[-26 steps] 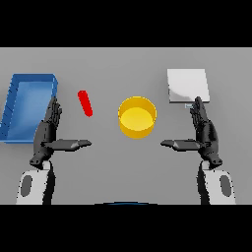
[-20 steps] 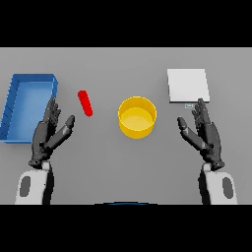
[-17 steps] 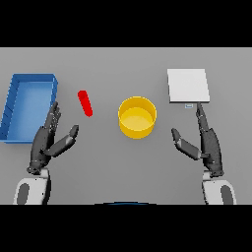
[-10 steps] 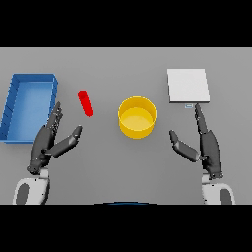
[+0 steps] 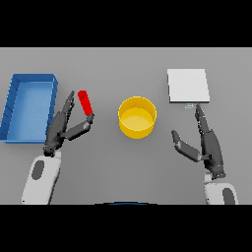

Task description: Pick up the red beaker and tilt it to pour out 1 green nut into yellow bowl. Pick up the yellow bowl and place it on the metallic measuring scale.

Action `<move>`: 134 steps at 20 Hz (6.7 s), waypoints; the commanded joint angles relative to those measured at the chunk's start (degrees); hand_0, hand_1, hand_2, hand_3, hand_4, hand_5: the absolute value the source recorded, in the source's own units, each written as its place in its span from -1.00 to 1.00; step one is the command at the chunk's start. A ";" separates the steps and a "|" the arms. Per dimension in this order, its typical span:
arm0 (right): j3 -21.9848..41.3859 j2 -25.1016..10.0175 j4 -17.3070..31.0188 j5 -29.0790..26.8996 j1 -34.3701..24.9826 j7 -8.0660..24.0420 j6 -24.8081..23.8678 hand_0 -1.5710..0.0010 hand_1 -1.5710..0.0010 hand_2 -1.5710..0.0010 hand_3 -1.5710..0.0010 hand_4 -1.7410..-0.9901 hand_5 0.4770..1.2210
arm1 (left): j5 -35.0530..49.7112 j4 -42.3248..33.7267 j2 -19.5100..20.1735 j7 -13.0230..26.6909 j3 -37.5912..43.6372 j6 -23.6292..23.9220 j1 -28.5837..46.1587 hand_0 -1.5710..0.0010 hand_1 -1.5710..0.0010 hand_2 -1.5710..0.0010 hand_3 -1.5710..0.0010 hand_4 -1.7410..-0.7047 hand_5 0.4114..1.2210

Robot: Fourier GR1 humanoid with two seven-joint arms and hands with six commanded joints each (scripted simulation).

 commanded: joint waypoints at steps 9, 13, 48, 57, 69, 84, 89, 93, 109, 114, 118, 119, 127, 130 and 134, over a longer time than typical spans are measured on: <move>0.25 0.22 -0.44 0.84 1.02 -0.60 -0.68 1.00 1.00 1.00 1.00 0.25 -0.56 | 0.07 13.43 -0.60 -2.79 2.91 1.00 -10.32 1.00 1.00 1.00 1.00 -0.15 -0.31; 0.02 0.15 -0.73 0.31 0.11 0.48 -0.40 1.00 1.00 1.00 1.00 0.26 -0.55 | -0.15 17.72 -0.54 -3.68 3.77 1.35 -13.81 1.00 1.00 1.00 1.00 -0.13 -0.33; -0.44 -0.78 -0.76 1.55 0.87 -0.52 -1.23 1.00 1.00 1.00 1.00 0.30 -0.49 | -4.68 15.80 2.39 1.79 -2.55 4.84 -23.80 -0.99 -0.99 -0.99 -0.99 -0.98 0.76; 0.18 -0.49 -0.97 1.85 1.41 0.61 -0.80 1.00 1.00 1.00 1.00 0.30 -0.45 | -15.09 14.31 6.88 11.50 -13.75 3.54 -27.21 -1.00 -1.00 -1.00 -0.99 -0.99 0.77; 0.32 0.03 -2.37 1.18 1.77 1.41 -0.52 1.00 1.00 1.00 1.00 0.22 -0.40 | -34.83 19.97 13.71 15.39 -33.27 -5.74 -41.09 -1.00 -1.00 -1.00 -1.00 -0.85 0.96; -0.78 1.89 -0.03 -0.47 1.31 0.48 -1.52 1.00 1.00 1.00 1.00 0.21 -0.60 | -47.83 27.54 12.94 7.25 -55.73 -20.06 -55.98 -1.00 -1.00 -1.00 -0.97 -0.99 1.00; -0.36 1.81 0.01 1.00 1.36 0.79 -2.22 1.00 1.00 1.00 1.00 0.25 -0.70 | -50.33 30.16 12.45 4.53 -60.35 -20.18 -60.38 -1.00 -1.00 -1.00 -0.99 -0.99 1.00; 0.38 2.40 -0.41 2.36 1.72 0.91 -3.15 1.00 1.00 1.00 1.00 0.37 -0.72 | -52.21 32.38 11.90 2.15 -64.56 -21.80 -64.07 -1.00 -1.00 -1.00 -1.00 -0.99 1.00; 0.10 2.01 0.21 2.10 1.79 -1.77 -3.04 1.00 1.00 1.00 1.00 0.49 -0.68 | -48.11 41.38 17.15 -4.80 -63.25 -15.81 -81.80 -1.00 -1.00 -0.89 -0.46 -0.92 1.00; 0.12 2.36 0.26 0.36 1.05 -1.06 -1.81 1.00 1.00 1.00 1.00 0.44 -0.68 | -37.38 50.11 20.81 1.34 -52.10 -15.79 -84.42 -1.00 -1.00 -0.96 -0.76 -0.97 1.00; -0.69 1.90 1.05 -1.16 0.07 -0.91 -1.03 1.00 1.00 1.00 1.00 0.38 -0.69 | -23.91 55.36 25.41 8.46 -39.70 -10.87 -80.08 -1.00 -1.00 -0.98 -0.74 -0.99 1.00; -0.80 1.64 1.60 -0.89 -0.61 -1.17 -1.19 1.00 1.00 1.00 1.00 0.38 -0.70 | -20.57 55.19 27.11 7.86 -37.19 -9.31 -78.48 -1.00 -1.00 -0.99 -0.76 -0.99 1.00; -0.01 0.54 2.09 0.00 -0.10 -3.17 -0.28 1.00 1.00 1.00 1.00 0.41 -0.66 | -0.15 40.12 38.20 19.95 -25.46 5.34 -57.56 -1.00 -1.00 -1.00 -0.84 -1.00 1.00; -0.44 -0.97 1.73 0.31 -0.83 -2.44 0.06 1.00 1.00 1.00 1.00 0.41 -0.59 | 5.19 30.37 40.94 26.33 -24.06 12.04 -46.84 -1.00 -1.00 -1.00 -0.86 -1.00 1.00; 0.32 -0.74 2.60 1.39 -0.97 -2.52 -0.04 1.00 1.00 1.00 1.00 0.42 -0.52 | 9.27 18.51 44.55 32.81 -23.95 19.56 -35.20 -1.00 -1.00 -1.00 -0.85 -1.00 1.00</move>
